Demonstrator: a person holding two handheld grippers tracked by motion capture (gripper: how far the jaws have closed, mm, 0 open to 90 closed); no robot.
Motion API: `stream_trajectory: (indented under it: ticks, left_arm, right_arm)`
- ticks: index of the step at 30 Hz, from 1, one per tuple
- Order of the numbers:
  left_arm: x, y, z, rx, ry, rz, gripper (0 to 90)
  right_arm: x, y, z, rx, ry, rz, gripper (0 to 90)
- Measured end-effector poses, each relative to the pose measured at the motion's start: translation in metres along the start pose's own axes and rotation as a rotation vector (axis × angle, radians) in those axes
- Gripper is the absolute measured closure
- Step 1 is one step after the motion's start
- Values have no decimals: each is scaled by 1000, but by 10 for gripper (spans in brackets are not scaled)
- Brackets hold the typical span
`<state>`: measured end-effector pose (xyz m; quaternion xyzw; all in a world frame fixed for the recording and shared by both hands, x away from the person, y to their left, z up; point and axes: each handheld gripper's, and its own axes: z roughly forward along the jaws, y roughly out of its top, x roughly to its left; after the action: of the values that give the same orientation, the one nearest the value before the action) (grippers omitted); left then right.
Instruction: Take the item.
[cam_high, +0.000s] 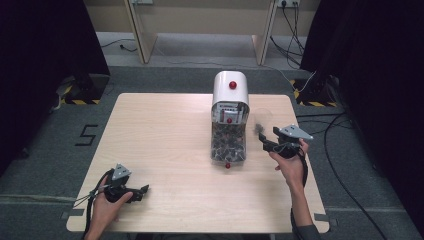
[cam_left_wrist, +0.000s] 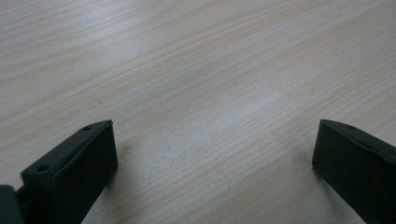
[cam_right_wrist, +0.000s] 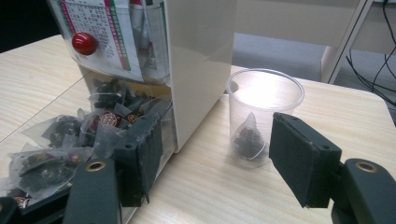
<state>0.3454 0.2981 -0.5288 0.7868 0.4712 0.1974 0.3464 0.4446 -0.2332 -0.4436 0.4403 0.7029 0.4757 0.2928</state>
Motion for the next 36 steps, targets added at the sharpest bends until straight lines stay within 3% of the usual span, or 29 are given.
stream_trajectory:
  ticks: [6,17,36]
  left_arm:
    - [0,0,0,1,0,2,0]
    - [0,0,0,1,0,3,0]
    - [0,0,0,1,0,3,0]
  right_arm:
    - [2,0,-3,-10,4,-1,356]
    - [2,-13,-7,32,9,4,355]
    - [10,-22,-18,50,17,-14,355]
